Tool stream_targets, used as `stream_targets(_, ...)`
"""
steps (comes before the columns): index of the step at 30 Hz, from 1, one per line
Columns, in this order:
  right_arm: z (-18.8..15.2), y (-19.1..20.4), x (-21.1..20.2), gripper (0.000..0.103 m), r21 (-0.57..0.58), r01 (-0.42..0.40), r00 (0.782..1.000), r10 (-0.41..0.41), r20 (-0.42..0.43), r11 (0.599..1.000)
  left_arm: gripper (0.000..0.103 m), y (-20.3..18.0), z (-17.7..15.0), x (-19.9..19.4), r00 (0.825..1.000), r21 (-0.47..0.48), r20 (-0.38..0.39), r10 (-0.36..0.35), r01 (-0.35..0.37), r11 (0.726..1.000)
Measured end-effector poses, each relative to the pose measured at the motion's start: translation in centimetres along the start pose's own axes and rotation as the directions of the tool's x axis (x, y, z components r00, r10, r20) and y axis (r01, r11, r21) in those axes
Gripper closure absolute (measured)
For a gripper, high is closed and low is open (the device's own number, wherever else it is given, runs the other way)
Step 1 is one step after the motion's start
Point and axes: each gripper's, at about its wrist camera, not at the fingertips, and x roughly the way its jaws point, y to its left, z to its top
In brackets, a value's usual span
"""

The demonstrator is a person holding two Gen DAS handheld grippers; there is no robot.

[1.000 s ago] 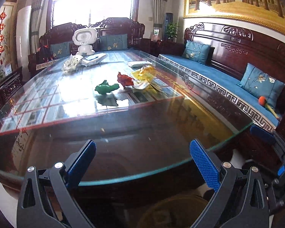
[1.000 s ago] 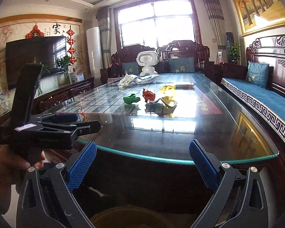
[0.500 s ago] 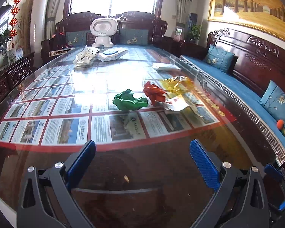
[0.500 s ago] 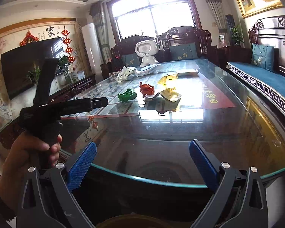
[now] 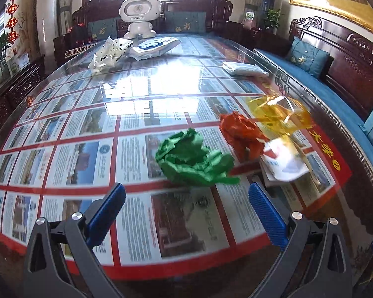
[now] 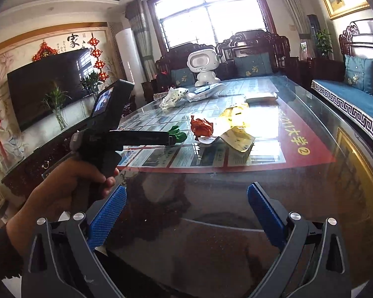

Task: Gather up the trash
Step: 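Grasp the green crumpled paper with the left tool while the right tool grasps the white paper sheet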

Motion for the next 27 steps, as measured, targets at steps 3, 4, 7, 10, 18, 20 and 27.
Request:
stream_targets(3,0.5,-0.4,0.8,0.008,0.000,-0.002,1.000,0.002,-0.016,1.000,0.004,0.2,1.4,1.5,0.998,0.001,-0.048,-0.028,0.028,1.000)
stream_targets(4,0.6,-0.4,1.1,0.008,0.002,-0.002,1.000,0.002,-0.022,1.000,0.004,0.2,1.9,2.1,0.998,-0.001,-0.062,-0.028,0.028,1.000)
stream_targets(7,1.1,-0.7,1.7,0.008,0.009,-0.015,0.999,0.015,-0.037,1.000,0.004,0.2,2.7,3.6,0.993,0.006,-0.116,-0.037,0.038,0.999)
stream_targets(10,1.3,-0.7,1.9,0.008,0.011,-0.015,0.999,0.015,-0.043,1.000,0.005,-0.1,2.8,4.0,0.991,0.033,-0.127,-0.041,0.046,0.998)
stream_targets(18,1.8,-0.7,2.7,0.008,0.016,0.000,0.998,0.001,-0.062,1.000,0.048,-0.6,2.7,3.7,0.992,0.070,-0.110,-0.067,0.075,0.995)
stream_targets(20,2.1,-0.8,3.1,0.008,0.012,0.007,0.998,-0.007,-0.063,1.000,0.050,-0.4,2.6,3.4,0.991,0.057,-0.103,-0.083,0.089,0.994)
stream_targets(27,4.1,-1.2,5.6,0.009,-0.032,0.023,0.992,-0.027,-0.123,0.999,0.050,-0.3,2.1,1.7,0.989,0.056,-0.082,-0.127,0.132,0.990)
